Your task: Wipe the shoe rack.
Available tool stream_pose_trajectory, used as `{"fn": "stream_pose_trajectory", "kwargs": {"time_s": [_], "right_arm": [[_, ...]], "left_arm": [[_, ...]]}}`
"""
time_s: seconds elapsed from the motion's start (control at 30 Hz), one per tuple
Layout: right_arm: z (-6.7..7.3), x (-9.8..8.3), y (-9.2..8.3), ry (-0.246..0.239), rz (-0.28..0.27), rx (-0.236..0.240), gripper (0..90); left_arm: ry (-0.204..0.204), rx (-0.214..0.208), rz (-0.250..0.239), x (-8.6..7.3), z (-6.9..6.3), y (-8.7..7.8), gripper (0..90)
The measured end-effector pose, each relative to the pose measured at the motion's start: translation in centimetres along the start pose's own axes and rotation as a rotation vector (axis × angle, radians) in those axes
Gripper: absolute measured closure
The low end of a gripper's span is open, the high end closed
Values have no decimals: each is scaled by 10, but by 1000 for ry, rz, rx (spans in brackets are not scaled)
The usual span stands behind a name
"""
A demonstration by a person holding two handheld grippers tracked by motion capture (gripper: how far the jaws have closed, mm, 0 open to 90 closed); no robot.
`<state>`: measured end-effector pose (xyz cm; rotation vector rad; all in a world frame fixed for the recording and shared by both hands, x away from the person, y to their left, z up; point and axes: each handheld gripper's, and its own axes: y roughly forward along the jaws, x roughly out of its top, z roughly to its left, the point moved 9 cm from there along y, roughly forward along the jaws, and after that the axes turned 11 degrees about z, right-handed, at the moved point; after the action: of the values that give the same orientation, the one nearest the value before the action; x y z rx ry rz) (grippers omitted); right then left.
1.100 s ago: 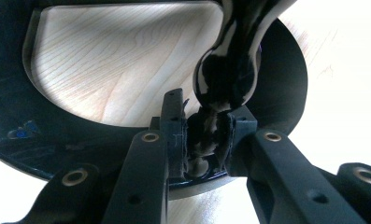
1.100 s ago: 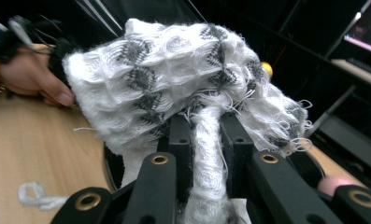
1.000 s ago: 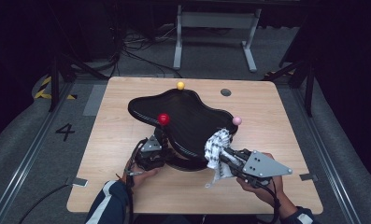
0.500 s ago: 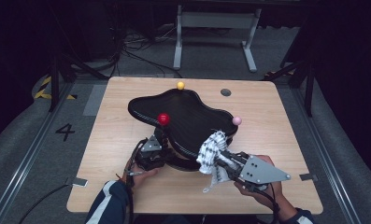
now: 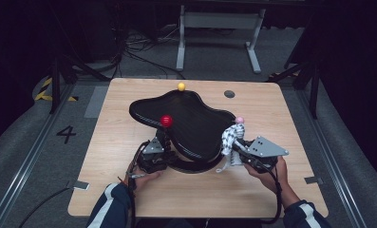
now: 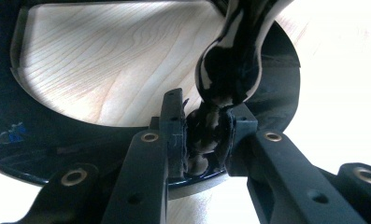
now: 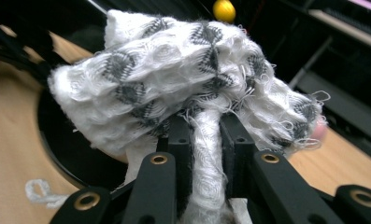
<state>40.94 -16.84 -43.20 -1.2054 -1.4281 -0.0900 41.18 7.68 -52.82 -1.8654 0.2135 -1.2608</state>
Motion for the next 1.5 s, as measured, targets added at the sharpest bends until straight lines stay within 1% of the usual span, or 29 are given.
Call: {"fn": "stream_pose_trajectory", "kwargs": {"time_s": [0.03,0.07,0.1,0.13,0.2,0.23,0.27,0.3,0.33,0.37,0.43,0.5,0.57,0.6,0.63,0.67,0.73,0.8,0.87,0.93,1.03,1.1,1.13,1.17,1.2,1.3,1.4,1.47,1.5], "right_arm": [[-4,-4,3,8,10,-5,777],[-9,-9,7,23,30,-14,777],[-15,-17,11,55,54,-11,778],[-20,-22,14,74,69,-15,778],[-29,-31,19,95,99,-32,778],[-29,-31,19,95,99,-32,778],[-38,-41,26,121,126,-48,778],[-41,-44,28,132,134,-52,778],[-43,-49,31,152,148,-45,778],[-45,-53,34,162,159,-44,778],[-50,-61,40,164,189,-61,777],[-52,-63,42,185,184,-49,777],[-53,-62,41,188,173,-53,777],[-53,-56,36,182,131,-49,776],[-53,-56,36,182,131,-49,776],[-52,-53,34,176,116,-50,775],[-48,-44,28,154,79,-48,775],[-39,-33,21,125,40,-33,774],[-31,-24,16,107,11,-8,771],[-21,-16,11,77,-12,11,768],[-5,-2,1,41,-48,50,767],[7,7,-5,6,-72,64,766],[7,7,-5,6,-72,64,766],[21,18,-13,-37,-97,79,765],[21,18,-13,-37,-97,79,765],[37,28,-28,-81,-133,111,763],[52,37,-43,-124,-169,130,762],[62,44,-52,-141,-194,152,759],[67,46,-56,-157,-200,153,759]], "left_arm": [[2,-1,5,0,0,0,745],[1,-4,-4,0,1,0,745],[1,-4,-4,0,1,0,744],[0,-5,-4,0,1,0,744],[-6,-10,-5,0,0,0,744],[-6,-10,-5,0,0,0,744],[-5,-12,-7,0,0,1,744],[-4,-13,-7,0,0,1,744],[-4,-13,-7,0,0,1,744],[-4,-14,-7,0,0,1,744],[-2,-14,-5,0,0,1,744],[-3,-11,-4,-1,0,1,743],[-3,-11,-4,-1,0,1,743],[-3,-12,-7,-1,0,1,743],[-3,-12,-7,-1,0,1,743],[-5,-11,-5,-1,1,1,744],[-3,-14,-9,-1,0,1,744],[-3,-14,-12,0,0,2,743],[-4,-13,-12,0,0,2,743],[-4,-12,-9,-1,0,2,743],[-5,-10,-6,-1,0,1,744],[-5,-10,-5,-1,0,1,743],[-5,-10,-5,-1,0,1,744],[-5,-10,-5,-1,0,1,744],[-5,-10,-5,-1,0,1,744],[-4,-8,-5,-1,0,1,743],[-4,-8,-5,-1,0,1,743],[-4,-7,-5,-1,0,2,743],[-4,-7,-5,-1,0,2,743]]}}
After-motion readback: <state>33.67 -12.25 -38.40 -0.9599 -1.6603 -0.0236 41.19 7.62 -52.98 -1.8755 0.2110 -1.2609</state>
